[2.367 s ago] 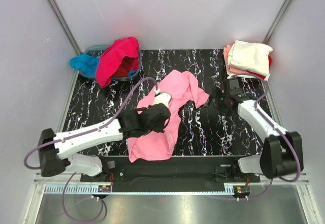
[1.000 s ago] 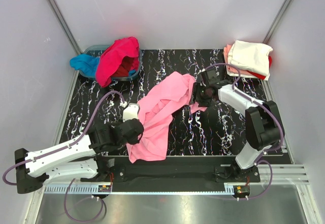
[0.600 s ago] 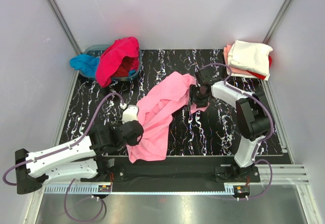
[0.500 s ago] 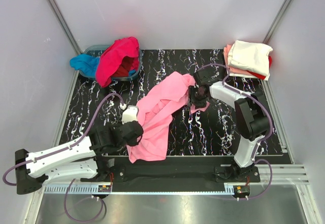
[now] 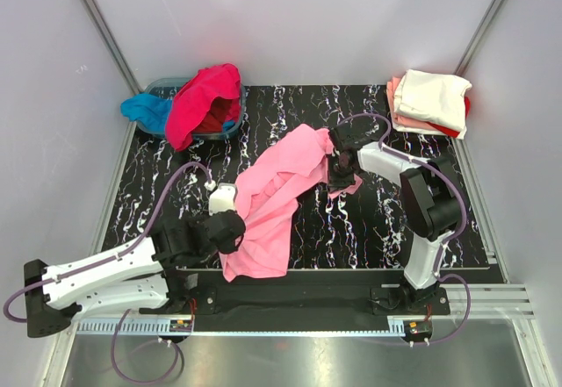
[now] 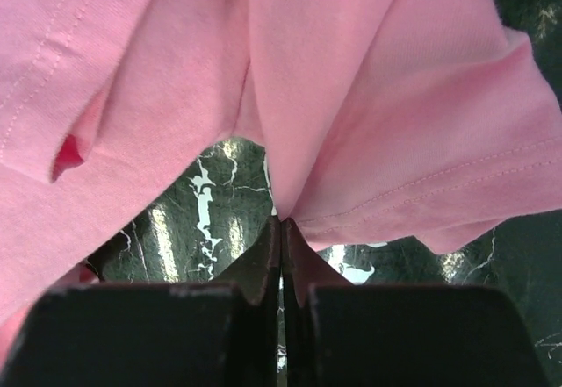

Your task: Fold and stack the t-shirts

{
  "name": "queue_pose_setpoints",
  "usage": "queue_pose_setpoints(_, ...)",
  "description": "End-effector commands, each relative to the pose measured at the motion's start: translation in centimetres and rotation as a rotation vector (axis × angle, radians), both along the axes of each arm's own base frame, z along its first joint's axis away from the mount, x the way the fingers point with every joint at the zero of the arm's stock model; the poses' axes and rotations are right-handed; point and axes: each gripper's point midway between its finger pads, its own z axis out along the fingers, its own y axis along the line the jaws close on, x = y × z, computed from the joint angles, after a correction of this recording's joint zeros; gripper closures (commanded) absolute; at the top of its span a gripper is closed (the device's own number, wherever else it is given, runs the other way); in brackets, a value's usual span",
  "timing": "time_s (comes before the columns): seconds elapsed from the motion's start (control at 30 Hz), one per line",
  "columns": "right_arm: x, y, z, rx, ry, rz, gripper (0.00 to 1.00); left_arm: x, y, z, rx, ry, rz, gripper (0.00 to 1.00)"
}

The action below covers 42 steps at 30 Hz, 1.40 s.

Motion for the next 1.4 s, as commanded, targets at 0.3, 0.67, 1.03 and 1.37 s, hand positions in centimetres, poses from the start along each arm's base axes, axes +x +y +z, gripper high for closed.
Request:
queue_pose_setpoints(0.3,0.0,-3.4,21.0,0.174,-0.382,-0.160,1.00,2.6,1.7,11.8,-0.053,-0.267,-0.009,1.00)
queue_pose_setpoints(0.67,-10.7,-13.6,43.6,0.323,-1.002,-0.475,1.00,3.5,5.6,34.5,-0.213,-0.770,-0.095,1.00)
queue_pose_setpoints(1.03,-24.5,-22.0,53.2,0.352,-1.386,-0.654,1.00,-2.8,9.7,46.7,-0.457,-1.203,-0.356,1.00)
queue_pose_setpoints(1.37,-33.9,-24.6,58.1,0.450,-1.707,-0.595,1.00,-5.7,7.4,46.7,-0.476,-1.267,-0.591,1.00)
